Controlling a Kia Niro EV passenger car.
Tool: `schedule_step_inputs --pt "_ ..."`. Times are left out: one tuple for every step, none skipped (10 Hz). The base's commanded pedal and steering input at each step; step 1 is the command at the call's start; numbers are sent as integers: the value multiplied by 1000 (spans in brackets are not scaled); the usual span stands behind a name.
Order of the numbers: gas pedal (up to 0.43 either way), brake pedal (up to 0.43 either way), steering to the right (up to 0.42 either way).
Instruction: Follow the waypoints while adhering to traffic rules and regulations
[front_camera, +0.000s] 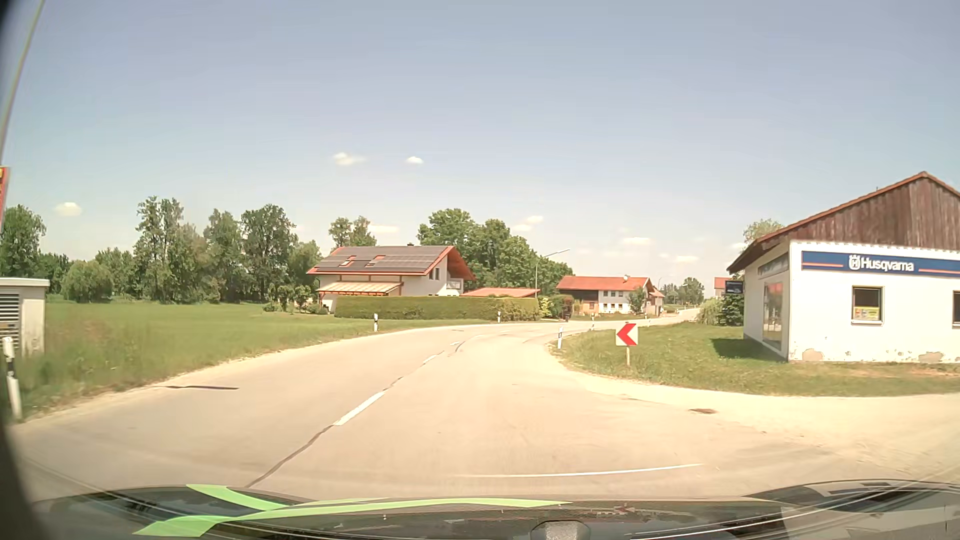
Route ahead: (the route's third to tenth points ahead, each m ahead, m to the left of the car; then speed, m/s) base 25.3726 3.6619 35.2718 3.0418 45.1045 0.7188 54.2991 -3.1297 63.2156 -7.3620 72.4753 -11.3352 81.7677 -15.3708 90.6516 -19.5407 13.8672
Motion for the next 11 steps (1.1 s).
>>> schedule_step_inputs --pt "87 0 -13" --pt "79 0 -8" --pt "79 0 -8" --pt "79 0 -8" --pt "79 0 -5" --pt "79 0 1" --pt "87 0 4" --pt "87 0 4" --pt "87 0 4" --pt "87 0 4" --pt "79 0 6"
